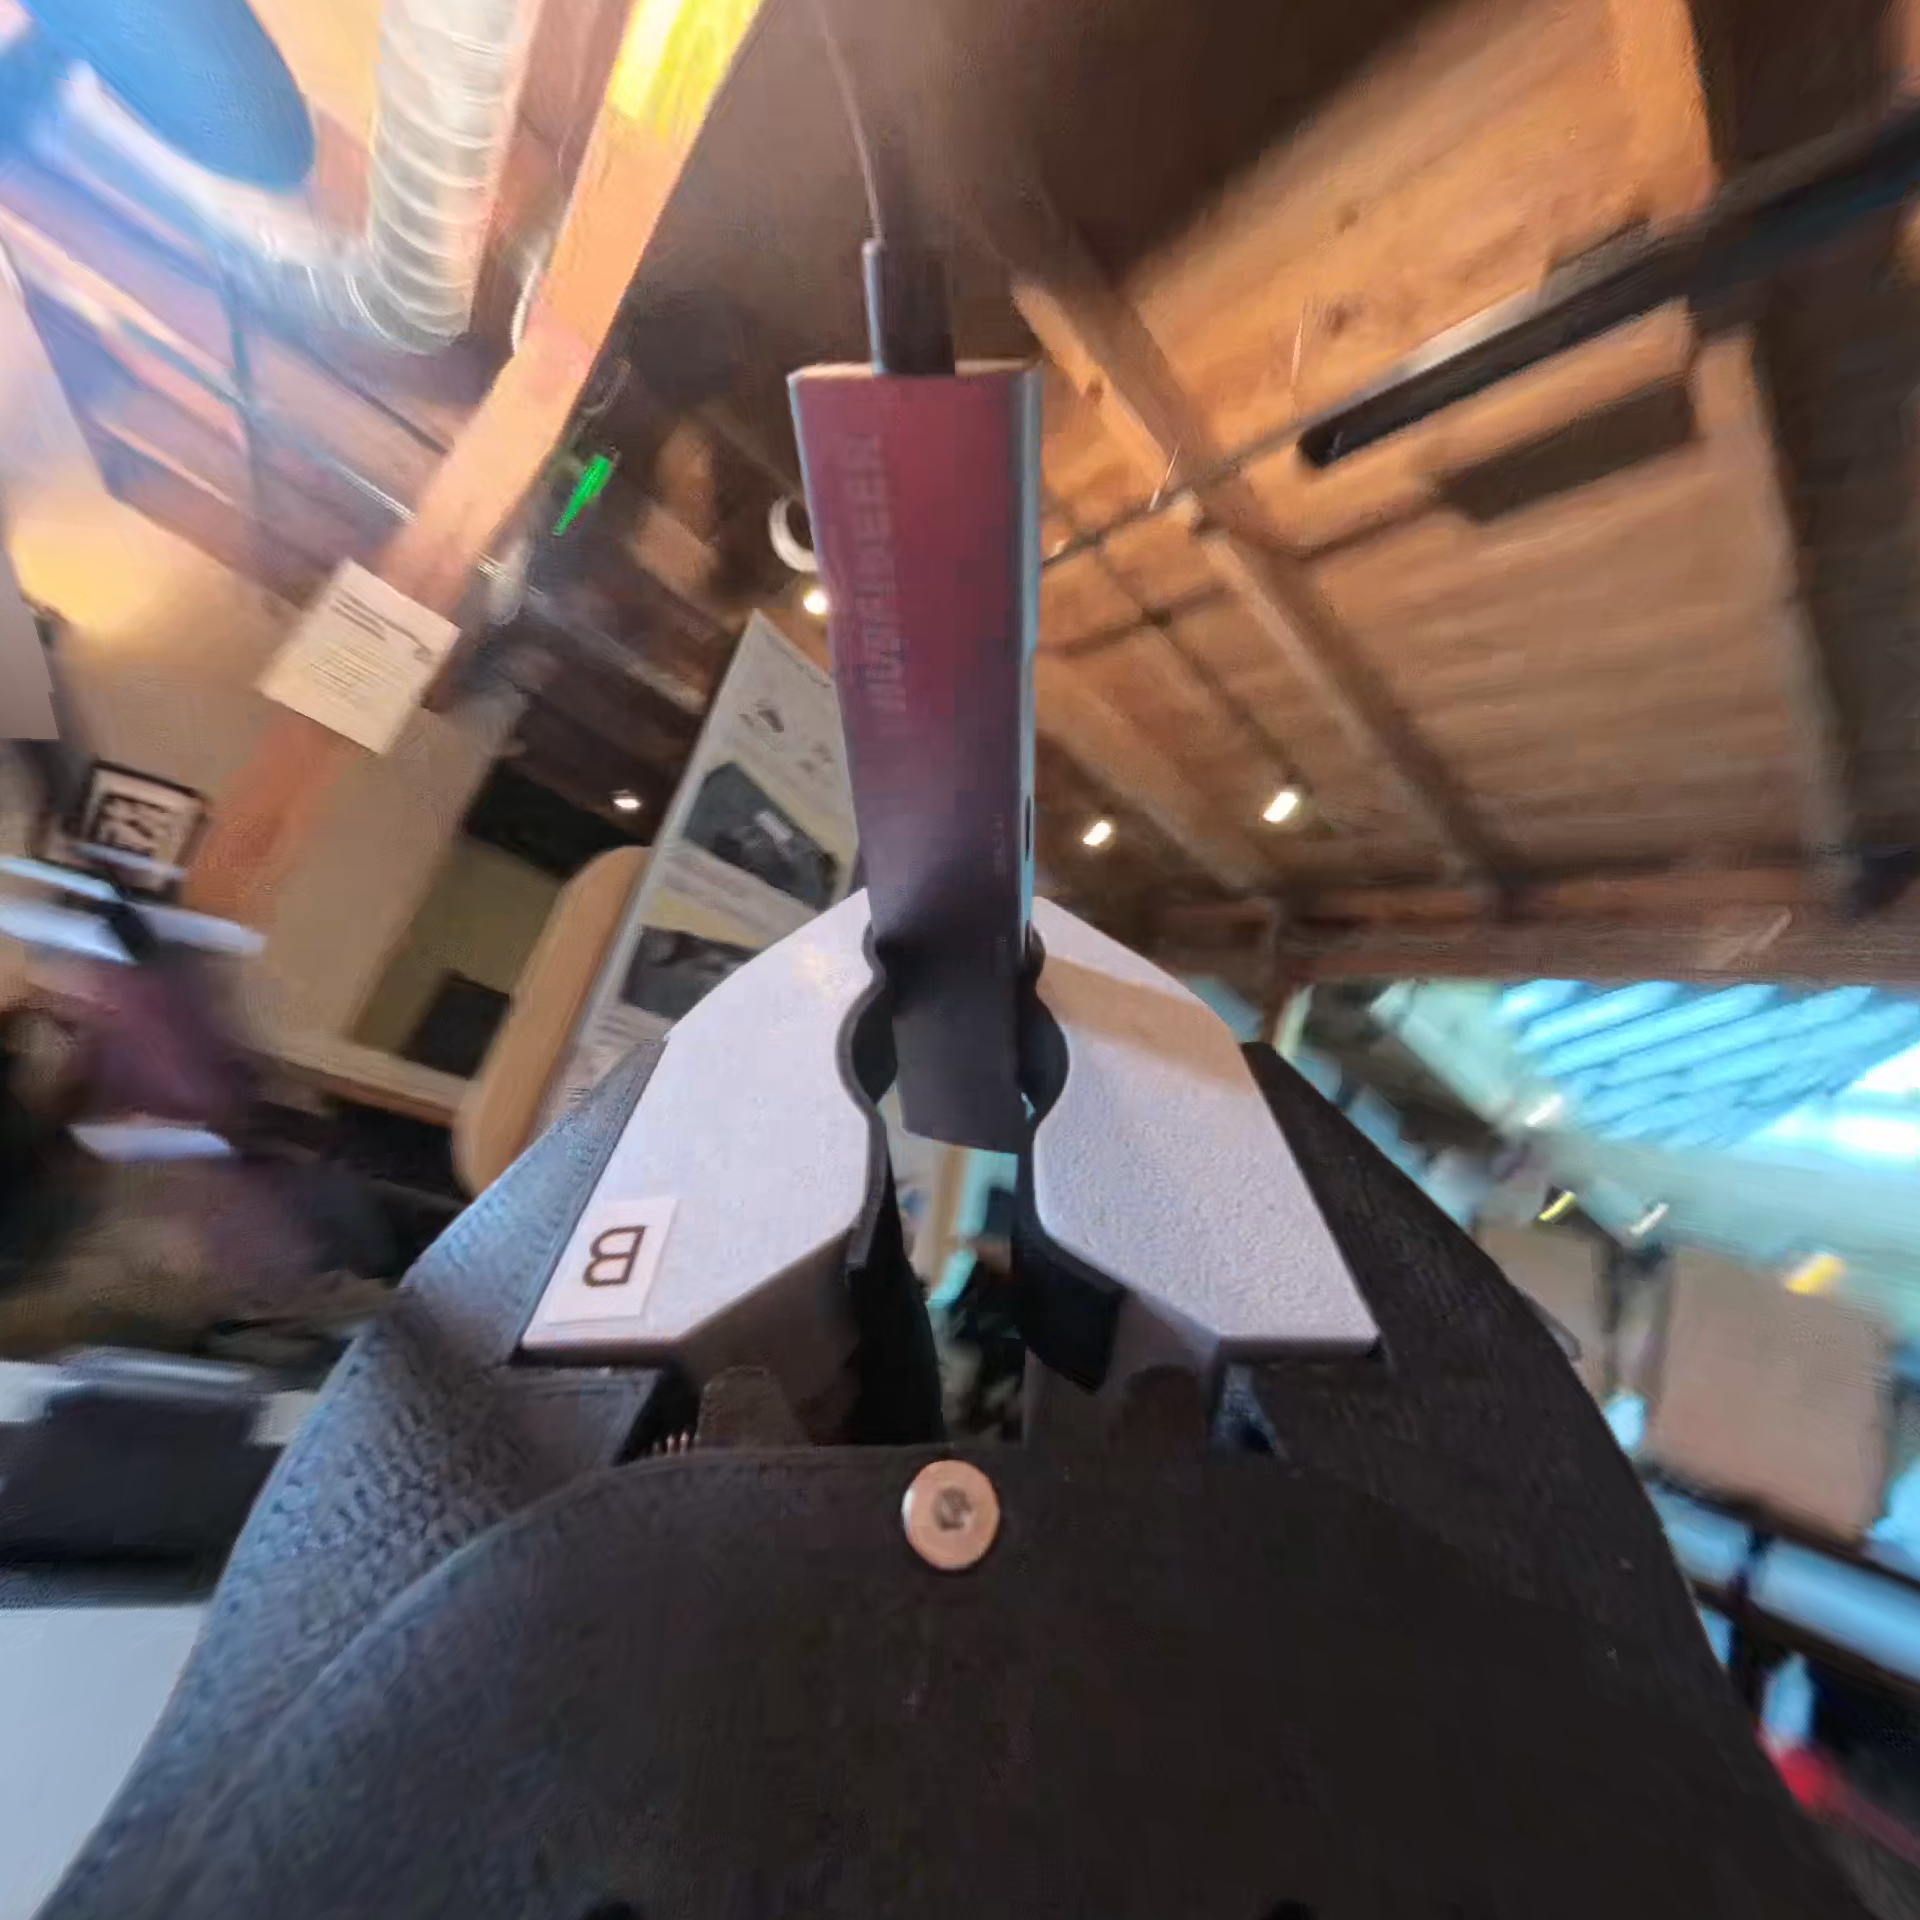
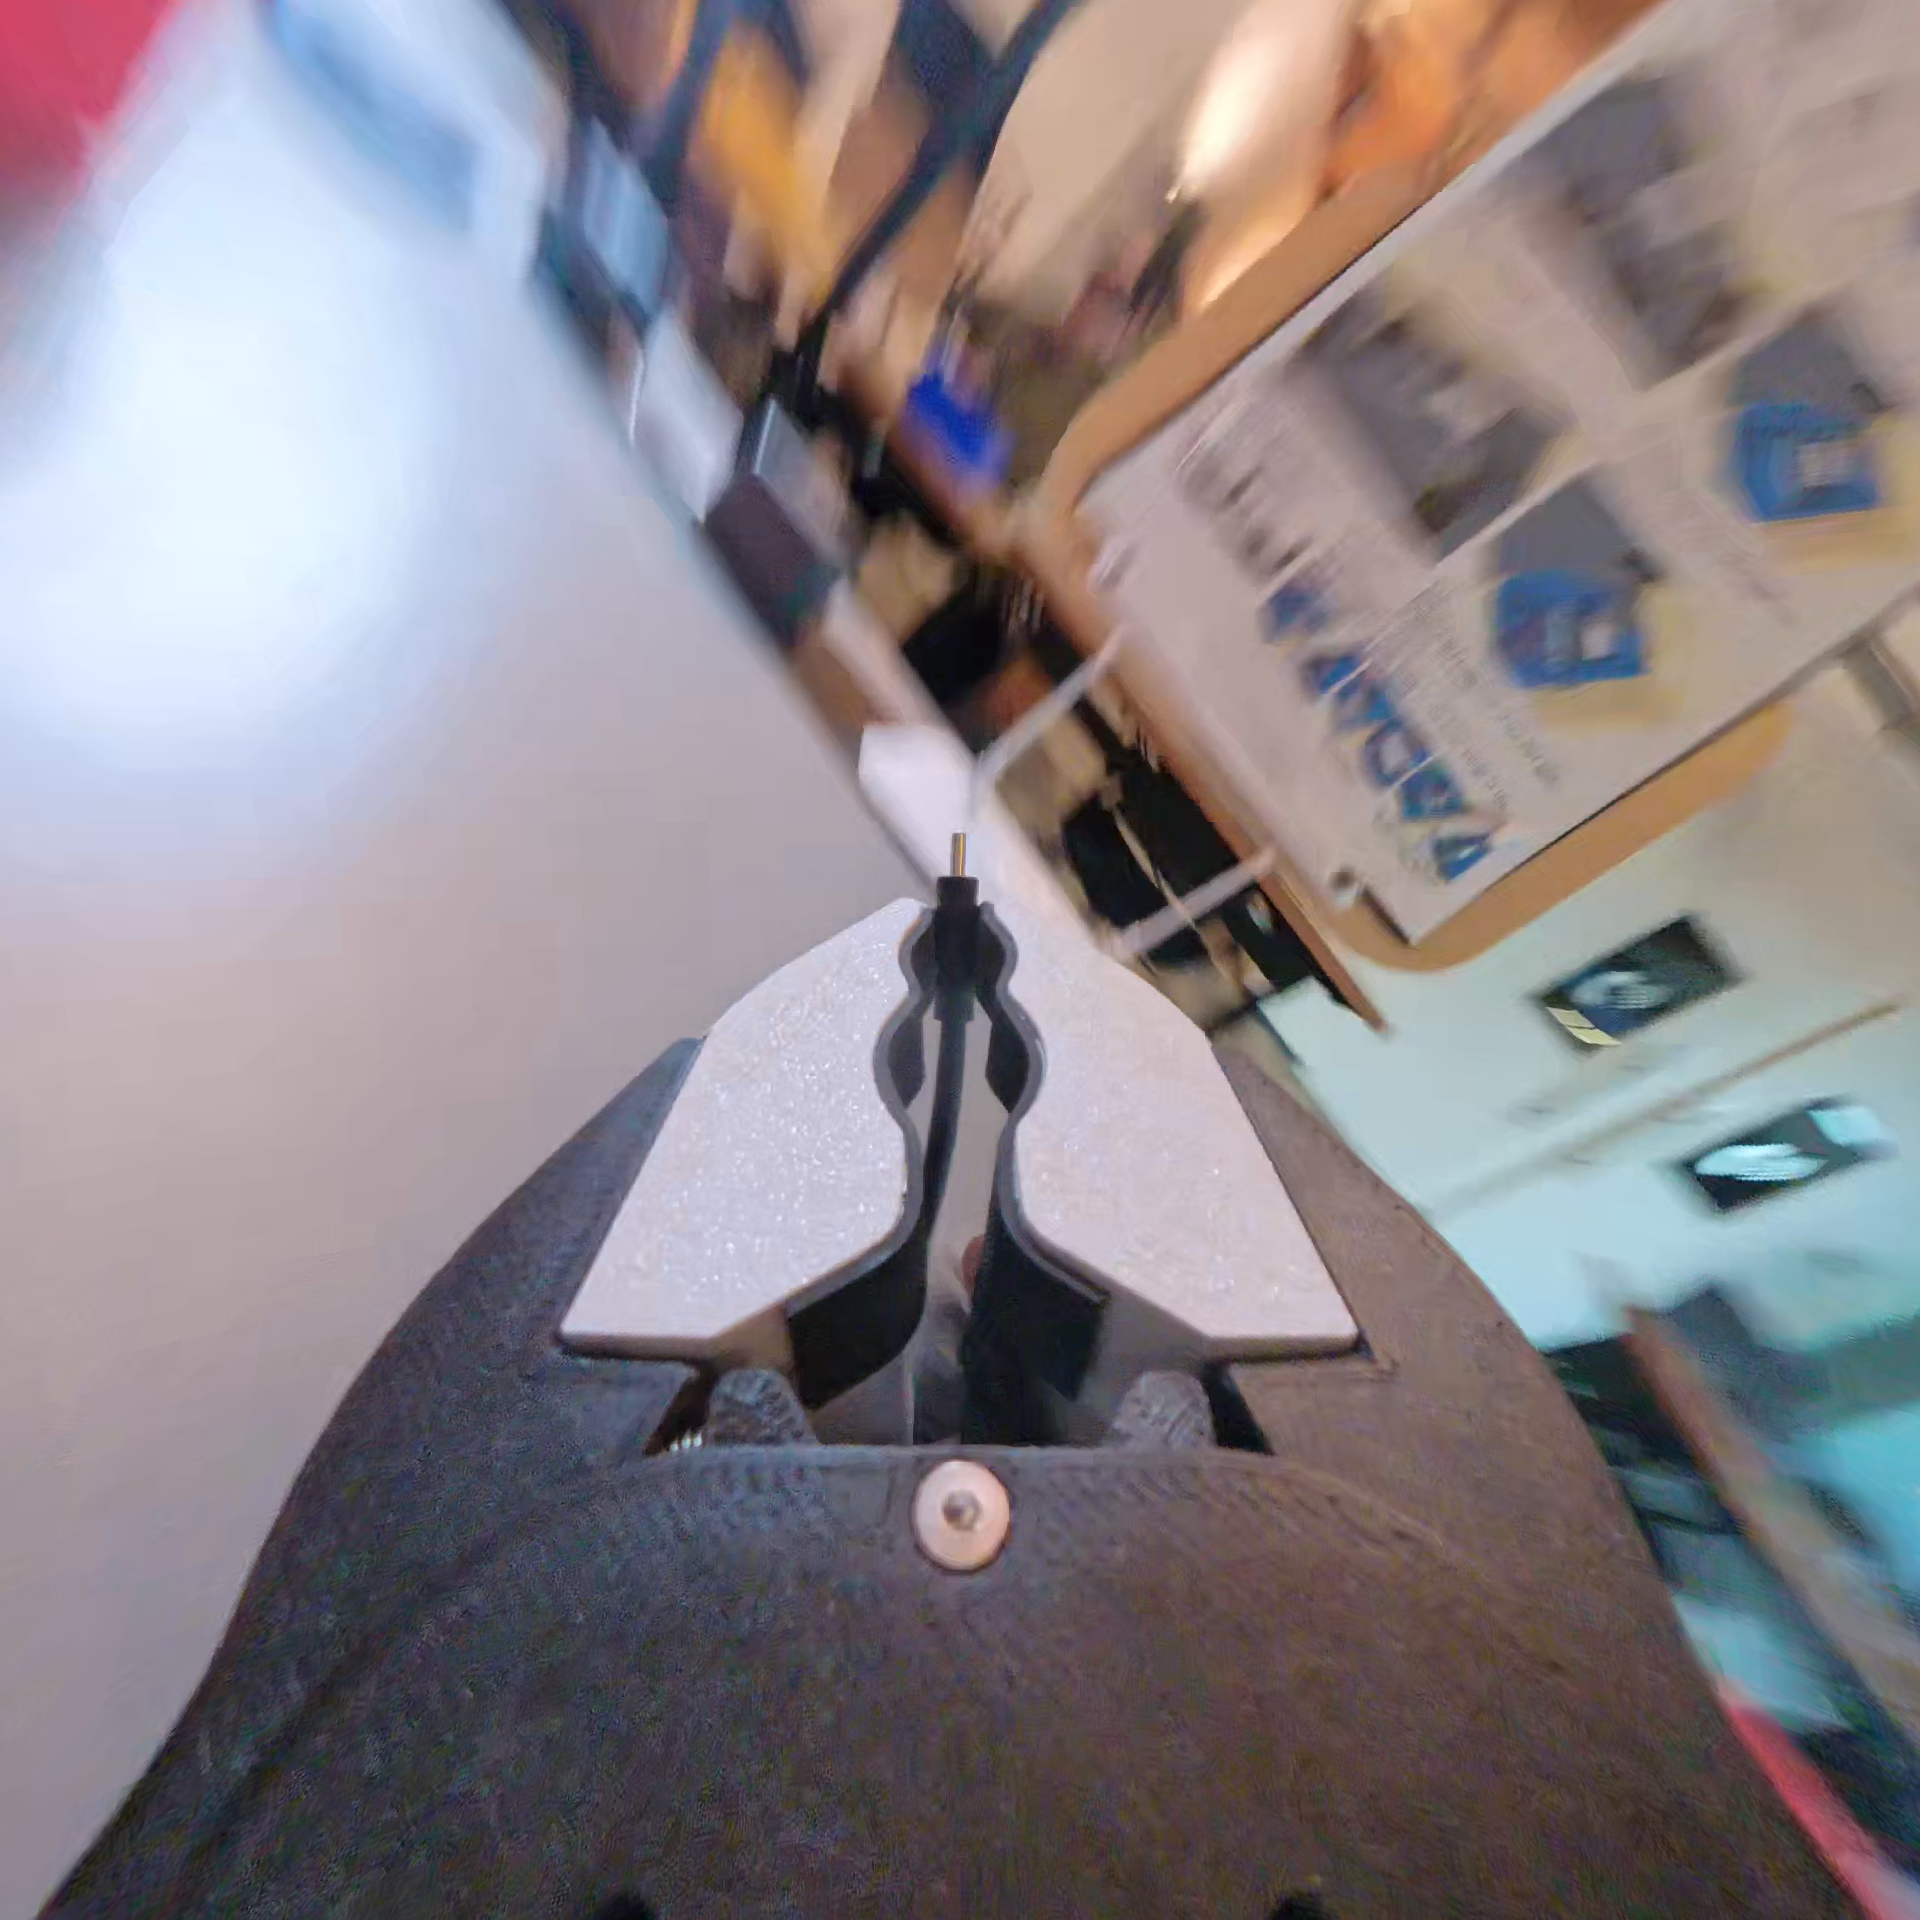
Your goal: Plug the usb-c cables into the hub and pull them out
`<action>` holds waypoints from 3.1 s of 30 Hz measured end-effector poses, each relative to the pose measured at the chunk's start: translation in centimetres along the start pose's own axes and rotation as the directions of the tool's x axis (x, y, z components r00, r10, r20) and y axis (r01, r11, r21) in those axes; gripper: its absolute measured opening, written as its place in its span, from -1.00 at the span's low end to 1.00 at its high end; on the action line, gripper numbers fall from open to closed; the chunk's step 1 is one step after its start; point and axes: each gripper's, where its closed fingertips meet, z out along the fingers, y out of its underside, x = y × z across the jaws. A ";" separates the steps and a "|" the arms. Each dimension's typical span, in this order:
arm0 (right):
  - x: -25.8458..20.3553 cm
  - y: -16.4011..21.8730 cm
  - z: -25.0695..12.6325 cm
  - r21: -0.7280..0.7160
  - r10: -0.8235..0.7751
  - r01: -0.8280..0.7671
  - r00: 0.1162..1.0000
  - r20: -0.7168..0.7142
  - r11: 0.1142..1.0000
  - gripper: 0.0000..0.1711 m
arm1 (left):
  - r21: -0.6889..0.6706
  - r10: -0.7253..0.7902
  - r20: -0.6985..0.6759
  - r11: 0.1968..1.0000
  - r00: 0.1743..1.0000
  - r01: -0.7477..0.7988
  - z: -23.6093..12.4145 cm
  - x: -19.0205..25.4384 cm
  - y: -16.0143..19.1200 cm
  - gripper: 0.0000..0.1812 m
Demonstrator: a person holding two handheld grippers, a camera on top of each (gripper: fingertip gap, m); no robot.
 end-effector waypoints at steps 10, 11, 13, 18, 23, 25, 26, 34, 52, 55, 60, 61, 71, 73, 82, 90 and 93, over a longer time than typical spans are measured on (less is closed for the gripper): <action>7.8 -3.7 -3.8 0.357 0.655 -0.682 0.725 0.214 0.638 -0.92 | -0.367 0.015 -0.181 0.927 0.983 -0.082 -1.0 3.7 11.7 -0.78; 8.9 -3.4 -4.2 0.374 0.699 -0.725 0.677 0.230 0.578 -0.92 | -0.384 0.020 -0.200 0.918 0.980 -0.097 -1.1 3.9 12.3 -0.78; 10.7 -3.1 -5.1 0.394 0.756 -0.788 0.592 0.278 0.472 -0.92 | -0.413 0.089 -0.228 0.893 0.970 -0.179 -1.4 4.1 13.5 -0.78; 14.6 -4.8 -8.3 0.485 0.763 -0.786 0.566 0.313 0.384 -0.92 | -0.479 0.041 -0.261 0.862 0.964 -0.167 -2.1 4.8 15.8 -0.78; 20.6 -3.6 -10.7 0.420 0.852 -0.817 0.496 0.165 0.394 -0.92 | -0.501 0.031 -0.241 0.852 0.970 -0.152 -2.2 4.1 16.3 -0.78; 23.8 -2.5 -11.8 0.400 0.863 -0.808 0.499 0.076 0.432 -0.92 | -0.500 0.013 -0.225 0.857 0.974 -0.127 -2.2 3.8 16.2 -0.78; 25.6 -1.9 -12.4 0.405 0.862 -0.795 0.506 0.030 0.453 -0.92 | -0.501 0.002 -0.215 0.858 0.977 -0.112 -2.1 3.6 16.2 -0.78; 36.5 5.6 -14.0 0.267 0.807 -0.765 0.522 -0.275 0.586 -0.92 | -0.495 -0.087 -0.117 0.869 0.989 0.018 -1.9 1.7 15.5 -0.78; 39.2 14.8 -25.7 0.268 0.640 -0.676 0.387 -0.664 0.687 -0.92 | -0.501 -0.043 -0.194 0.863 0.980 -0.061 -2.2 2.9 16.0 -0.82; 37.1 16.9 -26.4 0.254 0.574 -0.642 0.355 -0.738 0.723 -0.92 | -0.513 -0.038 -0.193 0.855 0.980 -0.068 -2.3 2.8 16.2 -0.81; 30.0 21.2 -22.8 0.138 0.620 -0.766 0.385 -0.684 0.628 -0.92 | -0.517 -0.029 -0.203 0.852 0.979 -0.082 -2.3 2.9 16.3 -0.83; 28.7 21.8 -22.6 0.097 0.623 -0.792 0.391 -0.677 0.603 -0.92 | -0.518 -0.025 -0.204 0.851 0.979 -0.086 -2.3 2.8 16.3 -0.82; 23.3 28.8 -26.0 -0.579 0.293 -0.719 0.690 -0.662 0.385 -0.77 | -0.526 -0.031 -0.216 0.846 0.976 -0.089 -2.4 3.2 16.5 -0.82; 23.2 29.6 -26.5 -0.652 0.240 -0.684 0.728 -0.642 0.326 -0.74 | -0.526 -0.029 -0.218 0.846 0.975 -0.092 -2.4 3.3 16.5 -0.82; 23.3 30.3 -28.6 -0.563 0.288 -0.802 0.597 -0.748 0.201 0.02 | -0.528 -0.040 -0.230 0.845 0.972 -0.089 -2.4 3.6 16.5 -0.82; 29.1 18.6 -26.7 -0.052 0.517 -0.790 0.448 -0.729 0.611 -0.23 | -0.538 -0.018 -0.256 0.833 0.967 -0.127 -2.5 4.1 17.0 -0.82; 26.8 8.1 -21.7 0.211 0.734 -0.716 0.573 -0.365 0.665 -0.41 | -0.544 0.022 -0.292 0.818 0.956 -0.185 -2.8 4.6 17.5 -0.82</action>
